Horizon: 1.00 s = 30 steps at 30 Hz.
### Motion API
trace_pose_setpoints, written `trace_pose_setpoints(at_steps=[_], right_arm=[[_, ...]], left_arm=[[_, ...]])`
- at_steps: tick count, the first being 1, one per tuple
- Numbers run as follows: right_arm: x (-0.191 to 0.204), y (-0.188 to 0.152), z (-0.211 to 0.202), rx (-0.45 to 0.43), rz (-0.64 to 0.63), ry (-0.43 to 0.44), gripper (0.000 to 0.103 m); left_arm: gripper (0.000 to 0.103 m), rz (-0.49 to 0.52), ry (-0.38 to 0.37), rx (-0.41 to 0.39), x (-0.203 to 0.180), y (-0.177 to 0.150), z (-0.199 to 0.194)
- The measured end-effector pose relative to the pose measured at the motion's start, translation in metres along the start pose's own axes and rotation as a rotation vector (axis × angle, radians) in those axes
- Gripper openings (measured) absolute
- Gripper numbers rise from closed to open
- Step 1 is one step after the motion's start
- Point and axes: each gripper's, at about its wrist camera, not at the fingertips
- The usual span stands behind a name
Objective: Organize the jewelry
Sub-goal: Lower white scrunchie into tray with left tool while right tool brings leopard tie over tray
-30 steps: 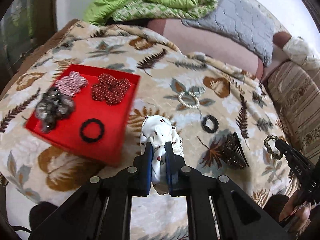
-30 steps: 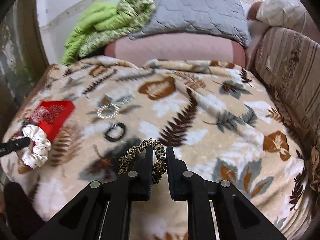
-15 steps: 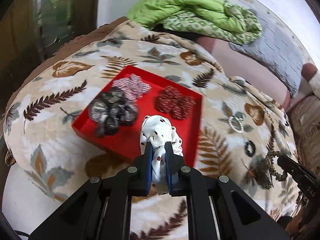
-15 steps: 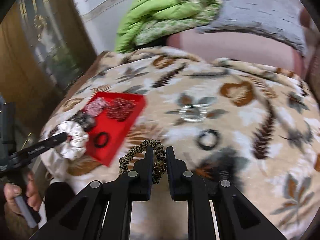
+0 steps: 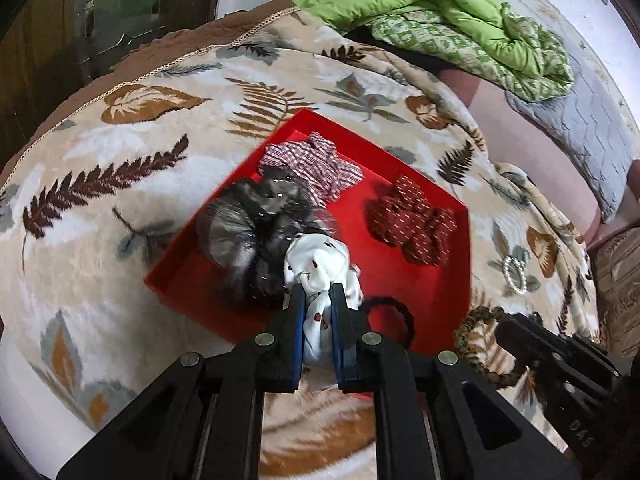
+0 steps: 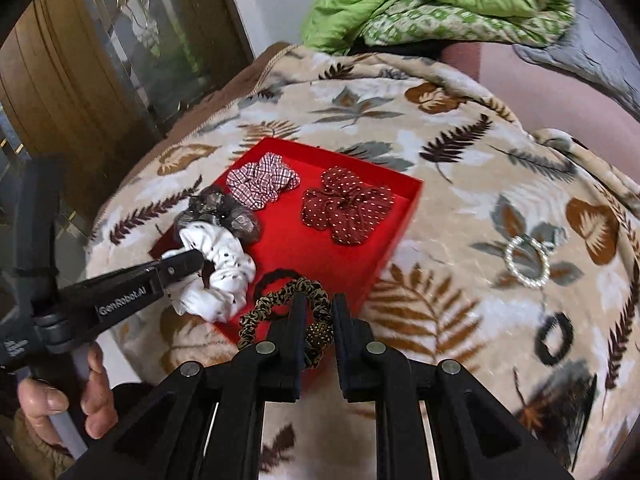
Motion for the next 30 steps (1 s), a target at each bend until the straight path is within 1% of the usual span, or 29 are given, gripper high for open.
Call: trace_pose_setpoints(at_steps=[3, 6, 9, 11, 13, 14, 15, 16, 17, 18, 20, 22, 26, 28, 30], right_arm=[[0.006, 0.012, 0.021, 0.008, -0.022, -0.039, 0.014], [0.008, 0.023, 0.04, 0.03, -0.024, -0.059, 0.015], [0.008, 0.028, 0.058, 0.057, -0.025, -0.062, 0.015], [0.009, 0.028, 0.062, 0.063, -0.029, -0.058, 0.015], [0.011, 0.027, 0.066, 0.069, -0.034, -0.053, 0.016], [0.011, 0.027, 0.066, 0.07, -0.035, -0.051, 0.02], [0.012, 0.027, 0.066, 0.067, -0.035, -0.052, 0.032], [0.012, 0.028, 0.065, 0.061, -0.035, -0.052, 0.039], [0.011, 0.027, 0.063, 0.048, -0.034, -0.055, 0.052], [0.011, 0.027, 0.06, 0.04, -0.035, -0.058, 0.055], [0.01, 0.027, 0.053, 0.029, -0.038, -0.057, 0.055], [0.005, 0.026, 0.043, 0.011, -0.031, -0.053, 0.055], [-0.012, 0.015, 0.02, -0.015, -0.001, -0.048, 0.06], [-0.024, 0.007, 0.008, -0.023, 0.023, -0.047, 0.062], [-0.038, -0.001, -0.002, -0.029, 0.05, -0.043, 0.064]], left_arm=[[0.011, 0.004, -0.004, 0.01, 0.002, 0.004, 0.008], [0.011, 0.02, 0.004, 0.021, 0.0, 0.003, 0.015], [0.011, 0.043, 0.008, 0.036, -0.002, -0.001, 0.019], [0.011, 0.059, 0.011, 0.046, -0.005, -0.005, 0.02], [0.014, 0.067, 0.017, 0.051, -0.007, -0.008, 0.019], [0.015, 0.069, 0.02, 0.05, -0.008, -0.009, 0.017], [0.017, 0.071, 0.021, 0.048, -0.009, -0.01, 0.015], [0.02, 0.073, 0.023, 0.045, -0.011, -0.01, 0.013], [0.022, 0.076, 0.027, 0.038, -0.014, -0.011, 0.009], [0.024, 0.078, 0.03, 0.033, -0.015, -0.011, 0.007], [0.029, 0.085, 0.042, 0.014, -0.021, -0.012, -0.002], [0.04, 0.089, 0.055, -0.01, -0.026, -0.014, -0.012], [0.047, 0.089, 0.071, -0.047, -0.036, -0.019, -0.029], [0.058, 0.08, 0.069, -0.056, -0.041, -0.021, -0.035], [0.06, 0.077, 0.055, -0.069, -0.049, -0.024, -0.04]])
Point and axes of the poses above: each gripper's, at about its wrist camera, not at the fingertips, and z roughly the way its jaws point, x to its left, y to its top, and after that the axes turned 12 degrees about -y, right-handed
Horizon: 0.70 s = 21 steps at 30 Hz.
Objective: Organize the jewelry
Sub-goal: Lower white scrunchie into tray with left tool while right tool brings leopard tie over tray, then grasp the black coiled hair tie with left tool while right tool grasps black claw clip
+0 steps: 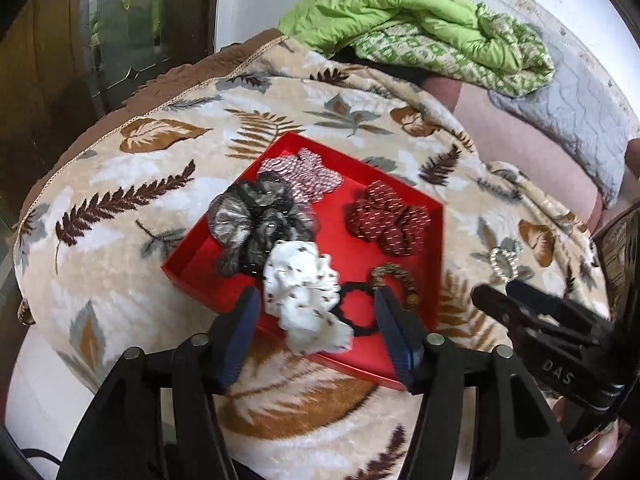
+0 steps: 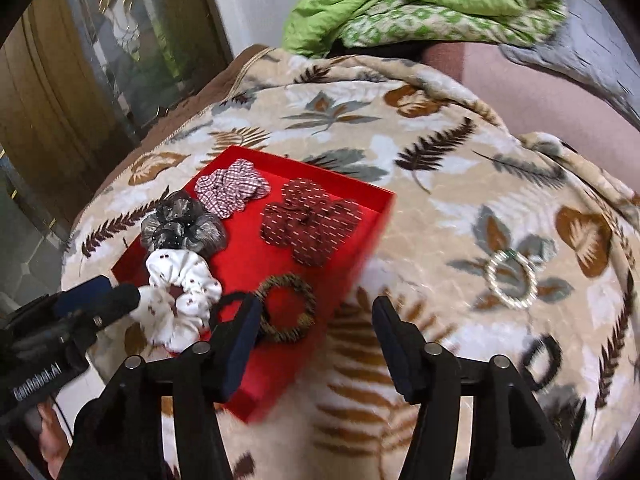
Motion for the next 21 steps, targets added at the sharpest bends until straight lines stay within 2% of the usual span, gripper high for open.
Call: trace_pose_setpoints(at_steps=[8, 13, 18, 21], right_arm=[[-0.081, -0.038, -0.042, -0.027, 0.118, -0.048, 0.065], [-0.155, -0.075, -0.071, -0.037, 0.224, -0.138, 0.067], [-0.226, -0.121, -0.082, 0.02, 0.346, -0.236, 0.073], [-0.257, -0.149, -0.081, 0.06, 0.429, -0.248, 0.073]], left_arm=[[0.062, 0.056, -0.025, 0.013, -0.042, -0.011, -0.006], [0.062, 0.093, -0.046, 0.047, -0.068, -0.02, 0.0], [0.062, 0.14, -0.063, 0.073, -0.095, -0.03, 0.008], [0.062, 0.176, -0.07, 0.096, -0.114, -0.038, 0.015]])
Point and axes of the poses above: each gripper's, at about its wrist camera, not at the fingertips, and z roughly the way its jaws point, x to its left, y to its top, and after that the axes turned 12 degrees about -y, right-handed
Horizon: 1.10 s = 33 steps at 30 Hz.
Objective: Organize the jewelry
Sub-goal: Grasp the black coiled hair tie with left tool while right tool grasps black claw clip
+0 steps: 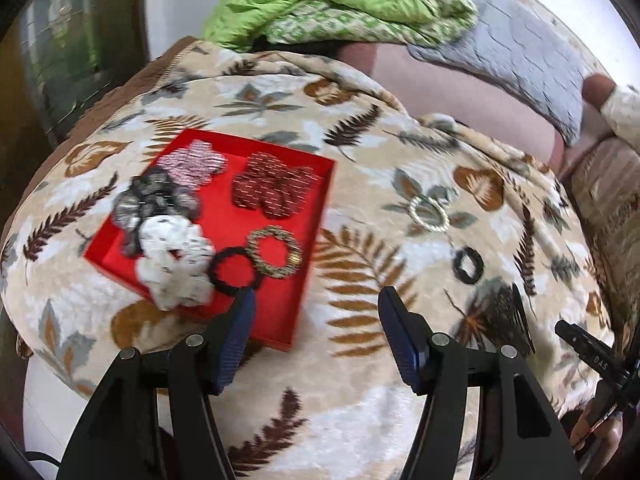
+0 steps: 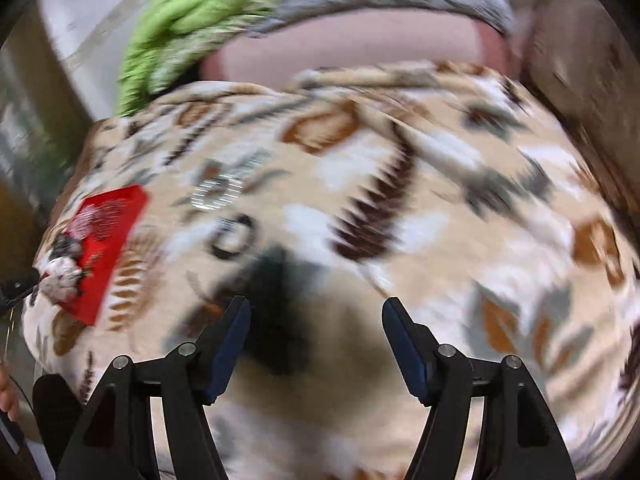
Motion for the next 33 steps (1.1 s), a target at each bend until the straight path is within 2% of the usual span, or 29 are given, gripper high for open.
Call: trace_pose_setpoints(at_steps=[5, 12, 14, 16, 19, 25, 30, 32, 33], right_arm=[[-0.024, -0.009, 0.005, 0.01, 0.062, 0.024, 0.073], [-0.005, -0.012, 0.007, -0.018, 0.008, 0.096, 0.073], [0.005, -0.01, 0.007, -0.032, -0.017, 0.108, 0.073], [0.013, -0.008, 0.009, -0.045, -0.036, 0.121, 0.073], [0.023, -0.006, 0.015, -0.055, -0.061, 0.132, 0.073], [0.029, -0.006, 0.035, -0.04, -0.061, 0.16, 0.073], [0.025, -0.006, 0.049, -0.002, -0.021, 0.201, 0.073], [0.027, -0.007, 0.051, -0.005, -0.034, 0.203, 0.073], [0.029, -0.007, 0.051, -0.013, -0.044, 0.197, 0.073]], left_arm=[[0.062, 0.054, -0.023, 0.039, -0.028, -0.005, 0.017], [0.062, 0.124, -0.073, 0.112, -0.057, -0.012, 0.049], [0.062, 0.137, -0.111, 0.149, -0.064, -0.012, 0.064], [0.062, 0.15, -0.111, 0.181, -0.07, -0.012, 0.078], [0.062, 0.165, -0.069, 0.194, -0.075, -0.009, 0.097], [0.062, 0.089, -0.112, 0.213, -0.077, 0.019, 0.132], [0.062, 0.158, -0.146, 0.216, -0.108, 0.027, 0.163], [0.056, 0.162, -0.17, 0.235, -0.116, 0.028, 0.18], [0.046, 0.159, -0.186, 0.255, -0.119, 0.028, 0.188]])
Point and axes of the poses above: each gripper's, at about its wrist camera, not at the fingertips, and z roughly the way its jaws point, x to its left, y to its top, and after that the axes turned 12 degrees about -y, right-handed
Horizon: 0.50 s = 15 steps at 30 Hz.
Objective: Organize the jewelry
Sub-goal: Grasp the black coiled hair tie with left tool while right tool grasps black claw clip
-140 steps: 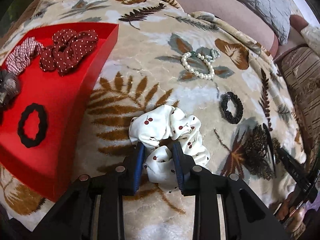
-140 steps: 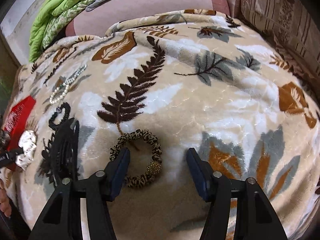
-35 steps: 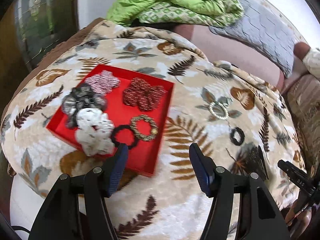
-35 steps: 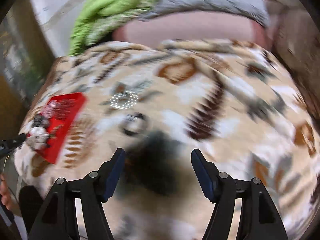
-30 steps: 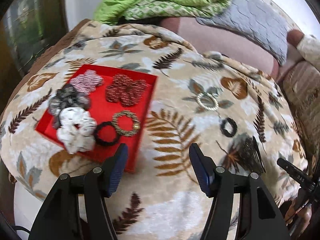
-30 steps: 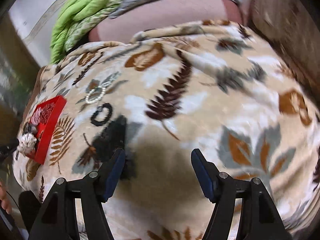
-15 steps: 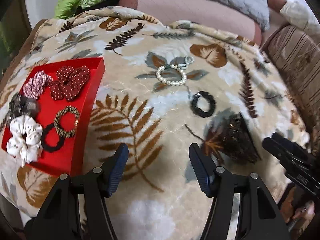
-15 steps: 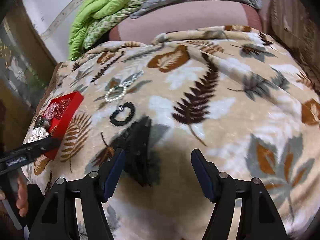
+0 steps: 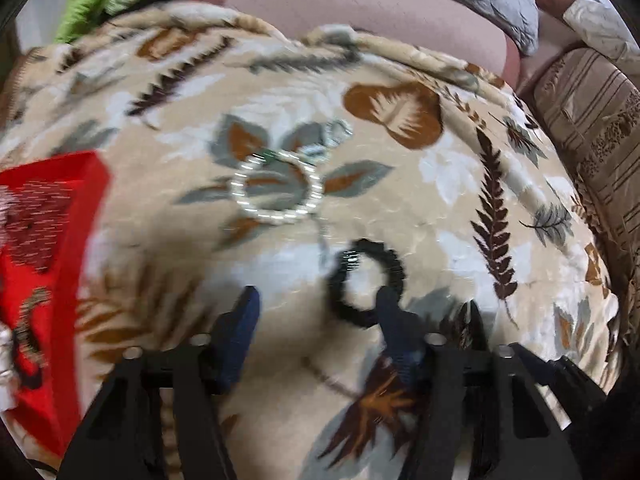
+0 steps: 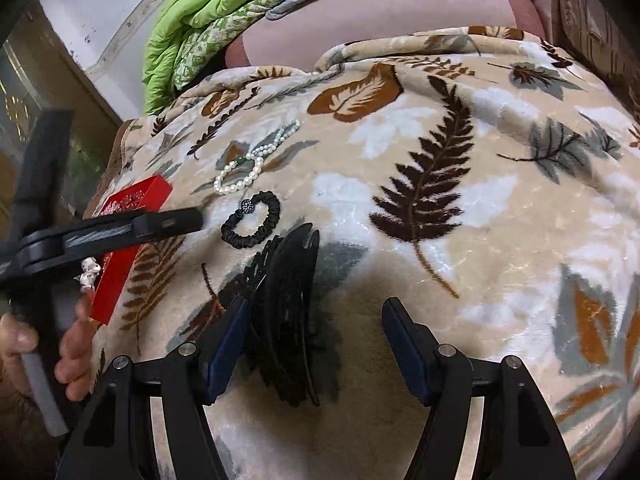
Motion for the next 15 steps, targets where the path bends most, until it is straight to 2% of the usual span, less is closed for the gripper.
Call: trace_pose_setpoints(at_steps=[1, 3, 4, 6, 10, 11, 12, 13, 14, 15], right_arm=[[0.002, 0.0, 0.001, -0.008, -0.014, -0.017, 0.07], [0.005, 0.0, 0.005, -0.006, -0.03, -0.036, 0.053], [0.005, 0.0, 0.007, -0.003, -0.03, -0.036, 0.05], [0.006, 0.0, 0.011, 0.0, -0.031, -0.046, 0.047], [0.007, 0.0, 0.015, 0.0, -0.031, -0.054, 0.046], [0.007, 0.0, 0.015, -0.002, -0.031, -0.055, 0.043], [0.007, 0.0, 0.014, -0.003, -0.032, -0.054, 0.031], [0.007, 0.0, 0.012, -0.005, -0.033, -0.048, 0.024], [0.008, 0.0, 0.01, -0.009, -0.036, -0.042, 0.016], [0.01, -0.001, 0.008, -0.016, -0.047, -0.046, 0.013]], left_arm=[[0.038, -0.002, -0.013, 0.022, -0.001, 0.002, 0.007], [0.036, 0.003, -0.011, 0.042, -0.002, 0.004, 0.019], [0.036, 0.016, 0.004, 0.045, -0.004, 0.004, 0.023], [0.036, 0.041, 0.024, 0.042, -0.007, 0.004, 0.026], [0.036, 0.069, 0.057, 0.035, -0.014, 0.0, 0.029], [0.036, 0.079, 0.073, 0.033, -0.016, -0.001, 0.03], [0.033, 0.083, 0.084, 0.031, -0.017, -0.002, 0.029], [0.021, 0.089, 0.092, 0.031, -0.018, -0.002, 0.029], [0.014, 0.09, 0.092, 0.034, -0.019, -0.003, 0.028], [0.006, 0.083, 0.084, 0.041, -0.018, -0.003, 0.026]])
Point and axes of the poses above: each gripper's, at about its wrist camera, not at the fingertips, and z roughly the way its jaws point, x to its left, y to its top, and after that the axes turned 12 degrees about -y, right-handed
